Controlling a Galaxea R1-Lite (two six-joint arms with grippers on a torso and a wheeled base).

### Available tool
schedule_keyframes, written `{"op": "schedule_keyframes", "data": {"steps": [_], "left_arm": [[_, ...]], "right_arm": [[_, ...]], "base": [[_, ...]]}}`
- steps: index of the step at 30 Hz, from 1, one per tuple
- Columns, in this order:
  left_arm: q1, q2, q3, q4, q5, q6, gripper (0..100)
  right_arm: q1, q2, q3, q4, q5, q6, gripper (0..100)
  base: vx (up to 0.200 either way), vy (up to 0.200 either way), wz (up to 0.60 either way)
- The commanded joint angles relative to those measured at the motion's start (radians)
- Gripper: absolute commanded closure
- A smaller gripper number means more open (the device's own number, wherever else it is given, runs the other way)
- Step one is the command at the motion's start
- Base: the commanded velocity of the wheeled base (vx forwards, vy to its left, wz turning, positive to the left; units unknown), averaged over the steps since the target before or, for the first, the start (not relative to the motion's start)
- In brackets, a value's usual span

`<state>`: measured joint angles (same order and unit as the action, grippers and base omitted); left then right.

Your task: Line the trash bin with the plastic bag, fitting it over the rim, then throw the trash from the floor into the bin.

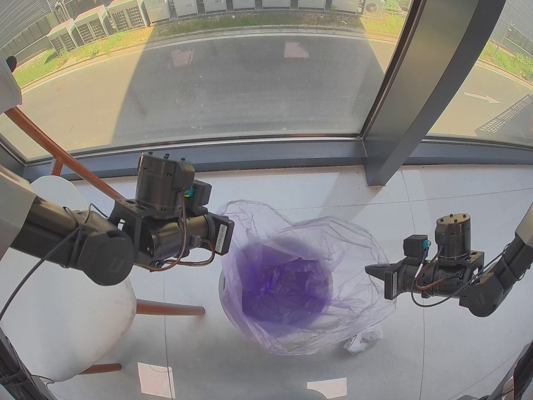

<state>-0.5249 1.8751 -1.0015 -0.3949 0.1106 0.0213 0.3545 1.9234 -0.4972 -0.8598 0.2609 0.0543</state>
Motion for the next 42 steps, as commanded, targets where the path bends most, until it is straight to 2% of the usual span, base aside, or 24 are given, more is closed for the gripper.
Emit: {"op": "schedule_keyframes", "data": {"steps": [1,7,15,23,27,29,32,35,42], "left_arm": [[0.025,0.098,-0.174,0.136,-0.014,0.003,100],[0.031,0.154,-0.342,0.306,-0.006,0.008,100],[0.109,0.292,-0.456,0.303,0.0,0.083,100],[0.126,0.352,-0.523,0.312,0.007,0.089,100],[0.115,0.358,-0.526,0.314,0.009,0.091,100],[0.108,0.363,-0.525,0.312,0.017,0.091,100],[0.098,0.386,-0.526,0.312,0.075,0.091,100],[0.094,0.388,-0.519,0.317,0.101,0.097,100],[0.095,0.384,-0.486,0.318,0.103,0.16,100]], "right_arm": [[-0.015,0.095,-0.118,0.011,0.005,0.01,100],[-0.026,0.123,-0.178,0.015,0.02,0.084,100],[-0.068,0.174,-0.225,0.013,0.018,0.091,100],[-0.072,0.229,-0.231,0.005,0.014,0.09,100],[-0.069,0.247,-0.23,0.013,-0.002,0.085,100],[-0.066,0.259,-0.231,0.013,-0.034,0.084,100],[-0.063,0.307,-0.242,0.002,-0.08,0.081,100],[-0.057,0.315,-0.241,0.004,-0.081,0.082,100],[-0.032,0.361,-0.238,0.004,-0.083,0.079,100]], "base": [[0.0,0.0,0.0],[0.0,0.0,0.0],[0.0,0.0,0.0],[0.0,0.0,0.0],[0.0,0.0,0.0],[0.0,0.0,0.0],[0.0,0.0,0.0],[0.0,0.0,0.0],[0.0,0.0,0.0]]}}
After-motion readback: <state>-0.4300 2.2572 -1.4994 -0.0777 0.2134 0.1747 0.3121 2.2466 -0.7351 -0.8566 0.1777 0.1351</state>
